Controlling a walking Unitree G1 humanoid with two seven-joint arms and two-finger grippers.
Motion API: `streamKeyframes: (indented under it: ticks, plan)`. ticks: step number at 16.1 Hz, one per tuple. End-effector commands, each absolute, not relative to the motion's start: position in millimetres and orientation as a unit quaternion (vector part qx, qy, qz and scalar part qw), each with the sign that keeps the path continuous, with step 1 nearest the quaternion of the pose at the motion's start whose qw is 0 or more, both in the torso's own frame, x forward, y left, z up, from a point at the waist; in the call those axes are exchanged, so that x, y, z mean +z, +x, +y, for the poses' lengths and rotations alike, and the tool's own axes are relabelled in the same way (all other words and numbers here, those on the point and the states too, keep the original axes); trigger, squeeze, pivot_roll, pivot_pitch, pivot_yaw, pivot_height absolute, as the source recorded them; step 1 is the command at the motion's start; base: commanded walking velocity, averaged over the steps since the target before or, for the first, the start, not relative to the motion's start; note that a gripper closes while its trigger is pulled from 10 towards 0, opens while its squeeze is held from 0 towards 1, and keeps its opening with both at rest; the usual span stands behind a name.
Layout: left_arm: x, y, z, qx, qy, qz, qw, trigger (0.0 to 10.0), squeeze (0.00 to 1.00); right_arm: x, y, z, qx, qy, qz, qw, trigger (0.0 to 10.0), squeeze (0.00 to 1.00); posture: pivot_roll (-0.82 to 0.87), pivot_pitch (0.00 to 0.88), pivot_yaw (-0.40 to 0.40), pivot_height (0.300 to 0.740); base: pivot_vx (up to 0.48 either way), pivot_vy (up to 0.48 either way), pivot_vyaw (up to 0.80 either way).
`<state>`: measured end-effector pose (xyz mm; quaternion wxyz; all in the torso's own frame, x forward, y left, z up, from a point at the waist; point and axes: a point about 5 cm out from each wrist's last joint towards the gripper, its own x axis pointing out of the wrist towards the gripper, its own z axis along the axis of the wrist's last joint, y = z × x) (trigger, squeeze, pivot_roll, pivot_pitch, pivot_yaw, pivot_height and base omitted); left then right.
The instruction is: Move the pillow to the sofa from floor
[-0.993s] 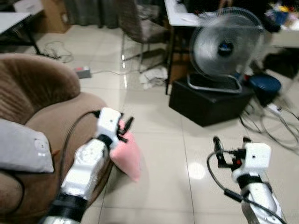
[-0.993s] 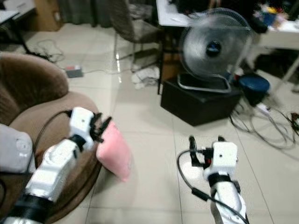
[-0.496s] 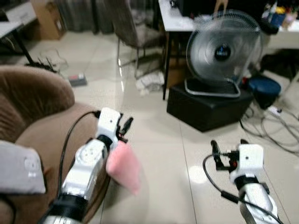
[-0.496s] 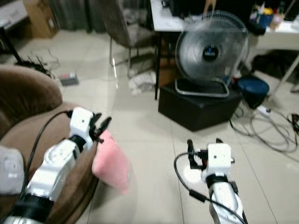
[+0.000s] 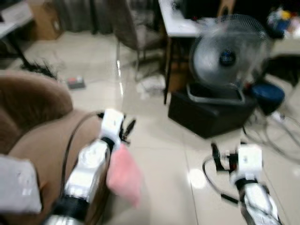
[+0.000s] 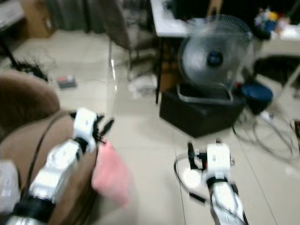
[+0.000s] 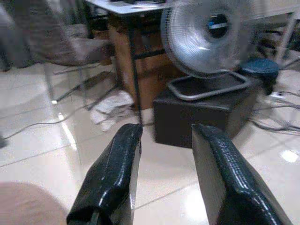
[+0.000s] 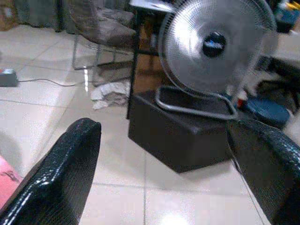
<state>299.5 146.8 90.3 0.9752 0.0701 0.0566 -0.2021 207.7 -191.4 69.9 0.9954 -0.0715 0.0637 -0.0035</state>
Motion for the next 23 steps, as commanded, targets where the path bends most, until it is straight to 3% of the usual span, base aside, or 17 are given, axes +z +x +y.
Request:
streamKeyframes:
  ticks: [1, 10, 13, 23]
  plan:
    - [92, 301, 156, -0.189, 0.079, 0.056, 0.977, 10.0, 0.00, 69, 209, -185, 0.007, -0.071, 0.063, 0.995, 10.0, 0.00, -0.05, 0.006, -0.006, 0.740, 0.398, 0.000, 0.00]
    - [89, 301, 155, -0.191, 0.086, 0.058, 0.976, 10.0, 0.00, 65, 209, -178, 0.036, -0.066, 0.074, 0.994, 10.0, 0.00, -0.05, 0.000, -0.001, 0.740, 0.394, 0.000, 0.00]
    - [81, 303, 160, -0.173, 0.099, 0.085, 0.976, 10.0, 0.00, 60, 206, -172, 0.066, -0.065, 0.096, 0.991, 10.0, 0.00, -0.05, 0.000, -0.002, 0.740, 0.000, 0.000, 0.00]
    - [80, 303, 157, -0.192, 0.109, 0.080, 0.972, 10.0, 0.00, 58, 206, -174, 0.073, -0.070, 0.105, 0.989, 10.0, 0.00, -0.05, 0.001, -0.002, 0.635, 0.000, 0.000, 0.00]
